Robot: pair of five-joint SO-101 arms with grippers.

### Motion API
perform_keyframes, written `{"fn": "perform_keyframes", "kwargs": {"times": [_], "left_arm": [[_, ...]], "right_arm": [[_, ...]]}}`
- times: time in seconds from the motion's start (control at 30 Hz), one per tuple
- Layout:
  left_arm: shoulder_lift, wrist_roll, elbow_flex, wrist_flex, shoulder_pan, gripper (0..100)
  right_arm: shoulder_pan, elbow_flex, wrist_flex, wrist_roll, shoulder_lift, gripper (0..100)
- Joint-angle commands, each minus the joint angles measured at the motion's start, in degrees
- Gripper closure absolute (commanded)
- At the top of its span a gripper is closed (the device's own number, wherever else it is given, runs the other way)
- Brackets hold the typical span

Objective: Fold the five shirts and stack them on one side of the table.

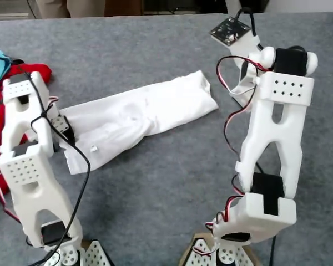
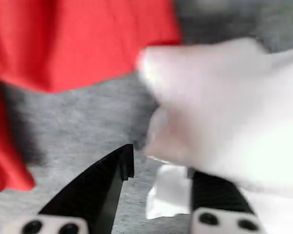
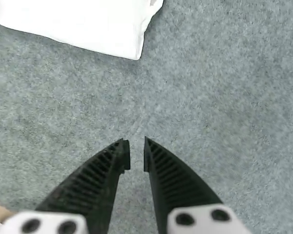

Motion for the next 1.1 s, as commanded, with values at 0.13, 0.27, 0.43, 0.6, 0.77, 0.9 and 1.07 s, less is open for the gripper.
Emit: {"fn": "perform_keyframes", "kwargs": {"times": [0.13, 0.27, 0.43, 0.6, 0.77, 0.9, 1.07], "left_arm": [[5.6, 1.1, -4.2, 1.4, 1.7, 98], [6.0, 1.1, -6.8, 1.6, -2.4, 98], [6.0, 0.6, -17.8, 6.3, -7.7, 98], [2.1, 0.6, -24.6, 6.2, -12.7, 98], [-3.6, 0.5, -24.6, 6.2, -13.0, 98], [-7.7, 0.7, -24.5, 6.2, -10.5, 98], [-11.6, 2.3, -23.0, 6.2, -2.5, 98]], "right_arm": [[-0.6, -0.5, 0.9, -0.7, -4.4, 92.1], [-0.7, 0.0, 0.8, -0.7, -6.6, 92.1], [-0.6, 0.0, 0.8, -0.7, -7.6, 92.1], [-0.6, 0.0, 0.8, -0.7, -7.6, 92.1], [-0.6, 0.0, 0.8, -2.0, -7.6, 92.1], [-0.5, 0.0, 0.8, -2.2, -7.6, 92.1], [0.9, 0.0, 0.8, -2.1, -7.6, 92.1]]}}
